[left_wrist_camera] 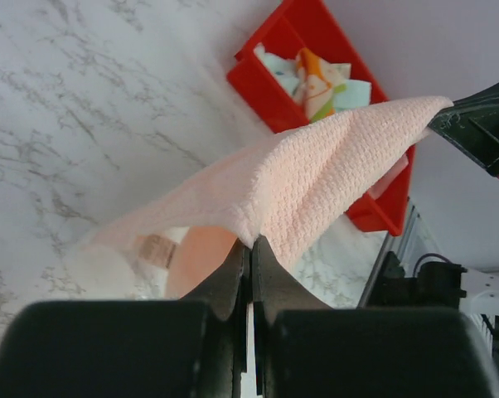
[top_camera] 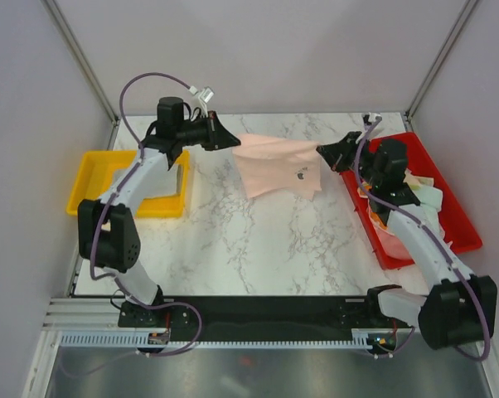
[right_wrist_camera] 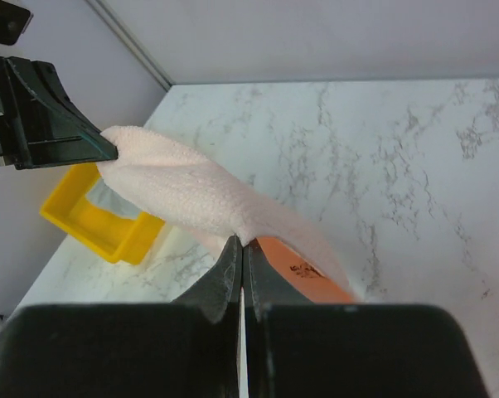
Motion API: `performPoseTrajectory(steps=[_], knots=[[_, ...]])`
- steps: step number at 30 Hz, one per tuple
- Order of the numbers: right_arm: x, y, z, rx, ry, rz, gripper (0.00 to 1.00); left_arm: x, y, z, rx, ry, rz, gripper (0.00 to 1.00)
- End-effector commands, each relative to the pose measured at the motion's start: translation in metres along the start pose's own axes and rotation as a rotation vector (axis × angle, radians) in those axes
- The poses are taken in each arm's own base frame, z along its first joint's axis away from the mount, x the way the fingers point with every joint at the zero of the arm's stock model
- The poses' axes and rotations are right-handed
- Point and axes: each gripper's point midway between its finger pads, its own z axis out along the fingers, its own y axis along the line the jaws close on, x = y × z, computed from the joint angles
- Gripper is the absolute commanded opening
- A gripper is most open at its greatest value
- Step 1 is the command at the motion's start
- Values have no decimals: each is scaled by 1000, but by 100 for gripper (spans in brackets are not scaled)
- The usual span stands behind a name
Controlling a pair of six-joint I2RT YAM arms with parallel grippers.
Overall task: Fold and stack the towels
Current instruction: Fold the towel
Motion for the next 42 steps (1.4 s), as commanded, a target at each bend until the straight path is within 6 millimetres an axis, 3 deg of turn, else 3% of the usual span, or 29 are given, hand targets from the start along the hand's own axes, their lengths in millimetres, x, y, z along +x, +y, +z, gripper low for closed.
performPoseTrajectory(steps=[1, 2, 5, 9, 13, 15, 17, 20, 22, 23, 24, 25, 26, 27, 29, 30, 31, 32, 33, 34, 35, 36, 37, 38, 40, 42], knots=[[-7, 27, -32, -66, -21, -35, 0, -4, -52, -32, 90, -35, -38, 2], [-6, 30, -38, -68, -19, -40, 0, -7, -70, -44, 103, -58, -24, 2], [-10, 45, -61, -83, -36, -51, 0, 4, -88, -57, 109, -47, -56, 2], [-15, 70, -84, -156, -65, -51, 0, 18, -129, -74, 156, -20, -76, 2], [-16, 77, -97, -167, -84, -31, 0, 34, -126, -82, 57, 26, -200, 2], [-14, 72, -93, -144, -86, -10, 0, 39, -108, -81, -34, 30, -261, 2], [-6, 58, -83, -109, -74, 18, 0, 45, -77, -72, -113, 58, -326, 2], [10, 36, -57, -79, -51, 61, 0, 51, -27, -50, -198, 94, -394, 2], [23, 18, -36, -64, -39, 86, 0, 44, -5, -35, -225, 102, -382, 2], [28, 11, -28, -55, -37, 100, 0, 54, 22, -18, -243, 146, -398, 2], [37, -1, -12, -51, -27, 110, 0, 39, 25, -9, -219, 129, -365, 2], [43, -8, -3, -44, -18, 118, 0, 36, 34, 1, -213, 136, -360, 2], [48, -16, 6, -34, -13, 126, 0, 52, 65, 19, -233, 185, -408, 2], [63, -31, 23, -22, 12, 147, 0, 35, 66, 29, -195, 167, -388, 2], [67, -43, 45, -22, 24, 152, 1, 35, 91, 49, -191, 180, -411, 2], [92, -64, 61, 13, 80, 171, 5, 34, 115, 66, -186, 187, -424, 3], [81, -68, 77, 9, 67, 157, 8, 32, 126, 72, -186, 184, -434, 7], [83, -75, 87, 21, 77, 156, 11, 26, 139, 75, -191, 168, -456, 12], [104, -97, 98, 84, 131, 180, 20, 21, 156, 87, -191, 156, -463, 18], [88, -100, 112, 86, 112, 148, 24, 14, 165, 89, -191, 137, -465, 36], [102, -112, 117, 125, 159, 163, 29, -6, 170, 89, -185, 97, -448, 47], [99, -116, 121, 145, 162, 158, 42, -4, 186, 91, -201, 90, -464, 54], [82, -121, 128, 179, 132, 138, 46, -9, 191, 89, -205, 76, -474, 60], [86, -127, 126, 216, 162, 148, 50, -19, 196, 82, -207, 51, -477, 62], [73, -131, 128, 266, 150, 135, 56, -30, 194, 72, -224, 26, -463, 67], [74, -131, 120, 299, 186, 135, 63, -20, 191, 66, -240, 43, -447, 67]])
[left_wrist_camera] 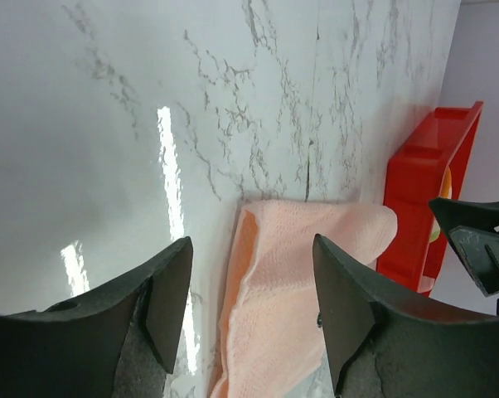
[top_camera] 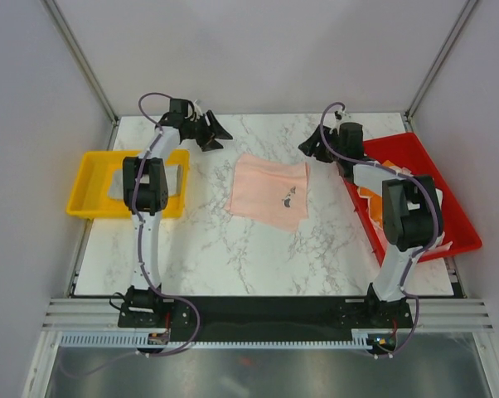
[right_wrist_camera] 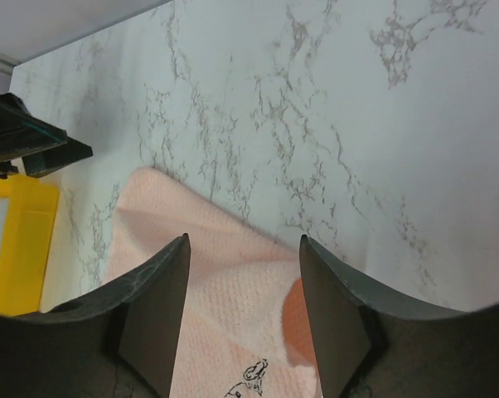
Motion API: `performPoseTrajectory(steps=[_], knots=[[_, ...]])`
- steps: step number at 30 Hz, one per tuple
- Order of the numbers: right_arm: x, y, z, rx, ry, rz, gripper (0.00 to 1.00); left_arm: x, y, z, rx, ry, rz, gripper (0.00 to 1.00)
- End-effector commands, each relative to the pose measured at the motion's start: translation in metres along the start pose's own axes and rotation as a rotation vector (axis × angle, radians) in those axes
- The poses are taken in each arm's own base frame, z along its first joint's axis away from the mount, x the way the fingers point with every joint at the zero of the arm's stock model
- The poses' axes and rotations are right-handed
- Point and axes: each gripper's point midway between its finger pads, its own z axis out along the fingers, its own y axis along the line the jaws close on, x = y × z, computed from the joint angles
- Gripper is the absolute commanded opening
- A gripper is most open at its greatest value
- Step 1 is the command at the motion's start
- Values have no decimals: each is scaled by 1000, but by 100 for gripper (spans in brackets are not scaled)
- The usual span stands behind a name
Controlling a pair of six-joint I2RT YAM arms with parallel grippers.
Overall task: Fold and stack the towels
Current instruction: Fold the towel
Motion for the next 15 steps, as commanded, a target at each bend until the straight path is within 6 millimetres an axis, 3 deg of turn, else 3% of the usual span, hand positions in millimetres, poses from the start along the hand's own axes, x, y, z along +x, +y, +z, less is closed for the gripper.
performPoseTrajectory(steps=[1, 4, 5, 7, 8, 10, 11, 13, 15], knots=[[-23, 0, -15, 85, -23, -39, 64, -21, -51, -43, 47, -83, 93, 67], [-10, -6, -35, 166, 38, -17, 62, 8, -37, -49, -43, -66, 110, 63], [0, -10, -47, 218, 82, 9, 59, 27, -40, -56, -66, -51, 123, 62], [22, -8, -58, 225, 144, 21, 47, 46, -37, -59, -121, -43, 140, 58], [28, -2, -68, 223, 161, 27, 42, 71, -36, -61, -148, -12, 163, 57], [56, 6, -79, 209, 217, 34, 33, 87, -26, -66, -235, -23, 179, 50], [56, 16, -87, 186, 213, 29, 30, 111, -15, -63, -274, 13, 163, 49], [81, 25, -97, 164, 257, 40, 27, 119, -13, -73, -328, -10, 180, 48], [93, 38, -103, 140, 266, 22, 24, 139, -7, -74, -357, 8, 170, 49]])
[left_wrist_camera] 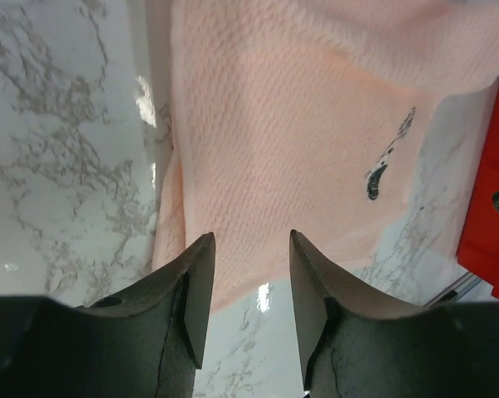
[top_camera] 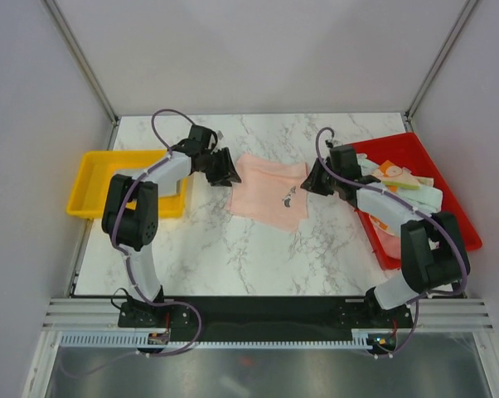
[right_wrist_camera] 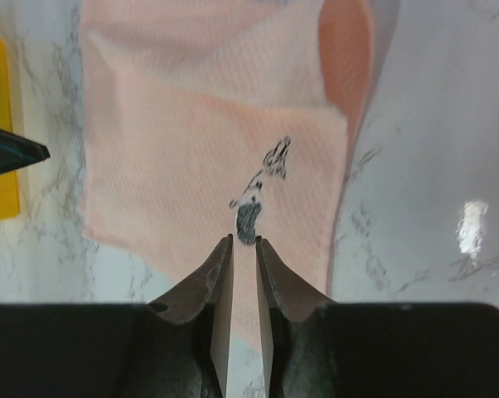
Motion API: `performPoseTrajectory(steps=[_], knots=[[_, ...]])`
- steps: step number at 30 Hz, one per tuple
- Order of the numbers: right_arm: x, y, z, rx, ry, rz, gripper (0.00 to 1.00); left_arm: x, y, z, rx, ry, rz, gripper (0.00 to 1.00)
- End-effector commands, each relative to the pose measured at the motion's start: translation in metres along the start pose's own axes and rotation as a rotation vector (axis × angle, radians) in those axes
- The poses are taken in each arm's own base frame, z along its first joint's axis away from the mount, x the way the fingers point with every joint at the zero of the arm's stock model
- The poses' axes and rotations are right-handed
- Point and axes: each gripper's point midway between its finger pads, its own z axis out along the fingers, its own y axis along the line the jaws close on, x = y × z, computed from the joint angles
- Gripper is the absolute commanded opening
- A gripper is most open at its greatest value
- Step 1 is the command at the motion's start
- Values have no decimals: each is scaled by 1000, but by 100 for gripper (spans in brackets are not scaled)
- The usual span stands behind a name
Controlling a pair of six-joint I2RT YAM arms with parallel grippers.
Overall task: Fold and stack the towels
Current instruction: Fold the towel
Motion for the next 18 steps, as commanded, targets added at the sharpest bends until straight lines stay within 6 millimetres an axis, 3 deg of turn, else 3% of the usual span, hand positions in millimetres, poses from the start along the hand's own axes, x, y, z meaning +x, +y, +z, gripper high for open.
performPoseTrajectory(steps=[1, 3, 4, 6, 10, 18], knots=[[41, 11, -12, -19, 73, 9, 24, 7, 20, -6, -113, -50, 42, 48], [51, 22, -13, -67, 69, 0, 23, 25, 24, 0, -141, -19, 40, 45], [66, 19, -12, -74, 94, 20, 23, 29, 25, 0, -155, -20, 46, 44], [71, 26, -10, -118, 78, 14, 22, 43, 34, 2, -208, -13, 41, 43], [100, 15, -5, -106, 140, 2, 21, 55, 37, -3, -226, -15, 33, 41], [123, -9, -10, -50, 182, -61, 22, 87, 44, -8, -258, 16, -28, 38]])
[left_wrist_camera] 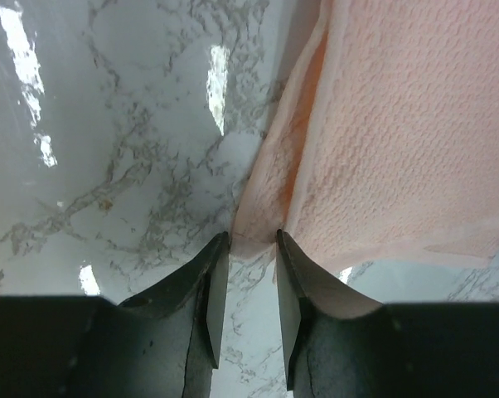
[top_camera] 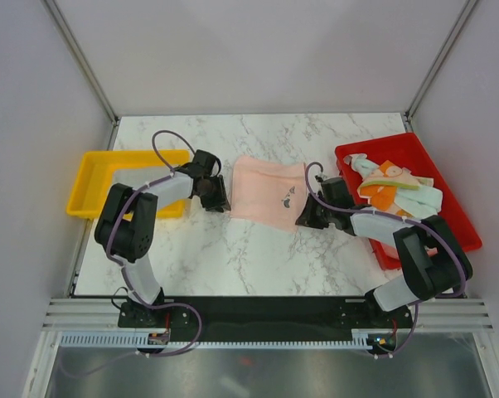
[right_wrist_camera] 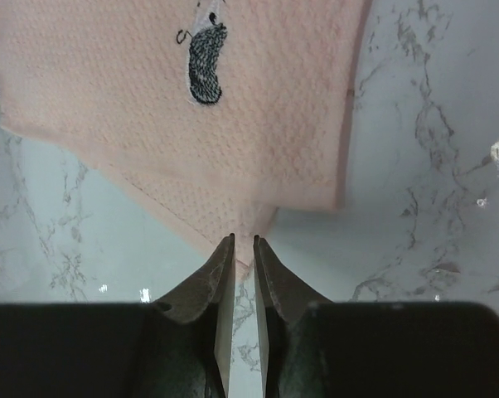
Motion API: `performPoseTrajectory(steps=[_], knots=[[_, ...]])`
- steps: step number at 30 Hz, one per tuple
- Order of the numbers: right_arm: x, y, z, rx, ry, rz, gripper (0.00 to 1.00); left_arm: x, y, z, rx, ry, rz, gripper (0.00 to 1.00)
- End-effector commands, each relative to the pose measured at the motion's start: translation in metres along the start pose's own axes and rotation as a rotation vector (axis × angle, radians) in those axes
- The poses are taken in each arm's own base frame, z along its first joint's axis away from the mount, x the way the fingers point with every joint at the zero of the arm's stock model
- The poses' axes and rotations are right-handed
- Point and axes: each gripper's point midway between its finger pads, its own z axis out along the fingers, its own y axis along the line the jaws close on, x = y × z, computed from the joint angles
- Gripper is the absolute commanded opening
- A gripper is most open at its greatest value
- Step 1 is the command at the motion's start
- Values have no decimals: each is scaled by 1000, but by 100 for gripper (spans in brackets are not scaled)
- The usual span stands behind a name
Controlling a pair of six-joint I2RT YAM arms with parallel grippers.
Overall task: Fold and stack the towels
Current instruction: Fold the towel
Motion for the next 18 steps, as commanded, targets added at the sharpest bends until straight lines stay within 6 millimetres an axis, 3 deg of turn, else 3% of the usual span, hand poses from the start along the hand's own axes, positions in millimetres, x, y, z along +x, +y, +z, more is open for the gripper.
performPoseTrajectory(steps=[1, 2, 8, 12, 14, 16, 18], knots=[[-4, -5, -3, 24, -25, -66, 22, 6, -5, -11, -7, -40, -37, 36], [2, -12, -3, 59, 2, -70, 22, 18, -3, -9, -13, -20, -47, 36], [-6, -33, -11, 171, 7, -87, 23, 45, -12, -21, 30, -2, -74, 34], [-24, -39, -24, 187, -28, -70, 25, 64, -37, -36, 108, 14, -67, 34], [-33, -34, -32, 170, -44, -64, 27, 61, -50, -48, 149, -11, -51, 37], [-48, -24, -38, 158, -81, -61, 30, 46, -57, -57, 163, -62, -12, 46], [-61, -15, -41, 140, -109, -51, 36, 34, -53, -55, 123, -93, 20, 52]])
